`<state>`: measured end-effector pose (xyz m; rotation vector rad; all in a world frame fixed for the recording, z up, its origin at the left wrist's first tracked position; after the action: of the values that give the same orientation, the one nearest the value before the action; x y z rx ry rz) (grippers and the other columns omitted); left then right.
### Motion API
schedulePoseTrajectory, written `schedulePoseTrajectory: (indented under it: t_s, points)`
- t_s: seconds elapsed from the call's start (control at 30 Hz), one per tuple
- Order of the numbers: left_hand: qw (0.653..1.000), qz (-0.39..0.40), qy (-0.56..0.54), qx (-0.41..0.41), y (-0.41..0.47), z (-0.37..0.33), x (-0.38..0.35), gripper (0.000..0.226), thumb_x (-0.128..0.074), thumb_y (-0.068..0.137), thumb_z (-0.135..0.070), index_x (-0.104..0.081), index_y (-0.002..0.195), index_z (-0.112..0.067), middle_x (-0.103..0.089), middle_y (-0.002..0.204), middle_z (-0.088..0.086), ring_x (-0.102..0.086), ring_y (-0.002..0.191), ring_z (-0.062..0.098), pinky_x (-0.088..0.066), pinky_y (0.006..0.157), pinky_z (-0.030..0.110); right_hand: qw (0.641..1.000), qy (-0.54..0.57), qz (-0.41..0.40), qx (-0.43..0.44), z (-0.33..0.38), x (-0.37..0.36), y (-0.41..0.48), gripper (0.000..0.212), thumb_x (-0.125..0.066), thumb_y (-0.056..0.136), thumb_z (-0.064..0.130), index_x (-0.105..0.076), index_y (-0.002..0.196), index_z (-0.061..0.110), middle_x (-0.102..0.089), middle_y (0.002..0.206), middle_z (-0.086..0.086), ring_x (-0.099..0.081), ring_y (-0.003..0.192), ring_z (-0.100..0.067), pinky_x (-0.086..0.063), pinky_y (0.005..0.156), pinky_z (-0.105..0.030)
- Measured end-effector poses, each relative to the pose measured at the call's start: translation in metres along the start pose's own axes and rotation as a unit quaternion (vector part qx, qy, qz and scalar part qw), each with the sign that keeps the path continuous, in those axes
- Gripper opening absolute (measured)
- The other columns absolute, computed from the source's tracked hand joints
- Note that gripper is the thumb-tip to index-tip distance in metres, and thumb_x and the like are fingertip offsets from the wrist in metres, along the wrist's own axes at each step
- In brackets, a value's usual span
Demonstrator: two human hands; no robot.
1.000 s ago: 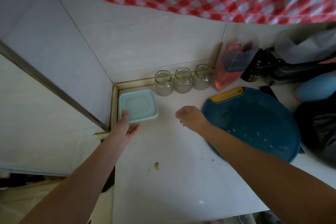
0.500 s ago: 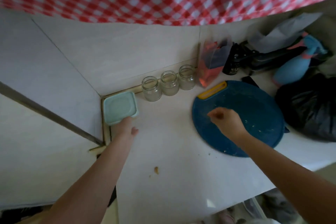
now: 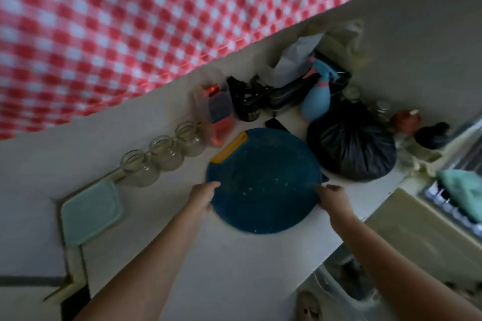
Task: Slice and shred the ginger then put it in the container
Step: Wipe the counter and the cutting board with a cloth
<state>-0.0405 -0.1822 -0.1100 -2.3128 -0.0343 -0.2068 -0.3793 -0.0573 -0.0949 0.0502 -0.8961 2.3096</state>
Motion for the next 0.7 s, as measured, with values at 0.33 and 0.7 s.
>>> schedulePoseTrajectory:
  t_s: [0.33,0.7]
  points:
    - [0.989,-0.127,0.060,-0.036,0.001,-0.017,0.012,0.051,-0.067,0.084,-0.028,-0.058,0.121,0.006,-0.063,0.117,0.020,-0.062,0.102,0.036,-0.052,0.087,0.043,0.954,0.199,0.222,-0.021,0.015,-0.029,-0.019,0.024,-0.047,0.090,-0.014,-0.048,0.104,0.005,-0.063,0.102,-0.020,-0.068,0.080,-0.028,-0.060,0.064,-0.033]
    - [0.959,0.194,-0.198,-0.058,-0.122,-0.068,-0.056,0.034,-0.061,0.084,-0.041,-0.075,0.090,-0.011,-0.073,0.087,0.009,-0.071,0.072,0.021,-0.059,0.062,0.031,0.929,0.189,0.309,0.081,0.085,0.069,-0.013,0.029,-0.057,0.078,0.008,-0.064,0.107,0.009,-0.073,0.094,-0.009,-0.070,0.081,-0.021,-0.059,0.069,-0.027]
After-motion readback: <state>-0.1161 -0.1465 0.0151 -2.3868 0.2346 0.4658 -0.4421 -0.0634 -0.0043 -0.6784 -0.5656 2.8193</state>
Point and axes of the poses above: each hand's wrist, its own y-axis towards the middle knuckle, its own x-axis out of the back of the hand, z = x × y, the point moved 9 cm from there along y, towards the middle knuckle
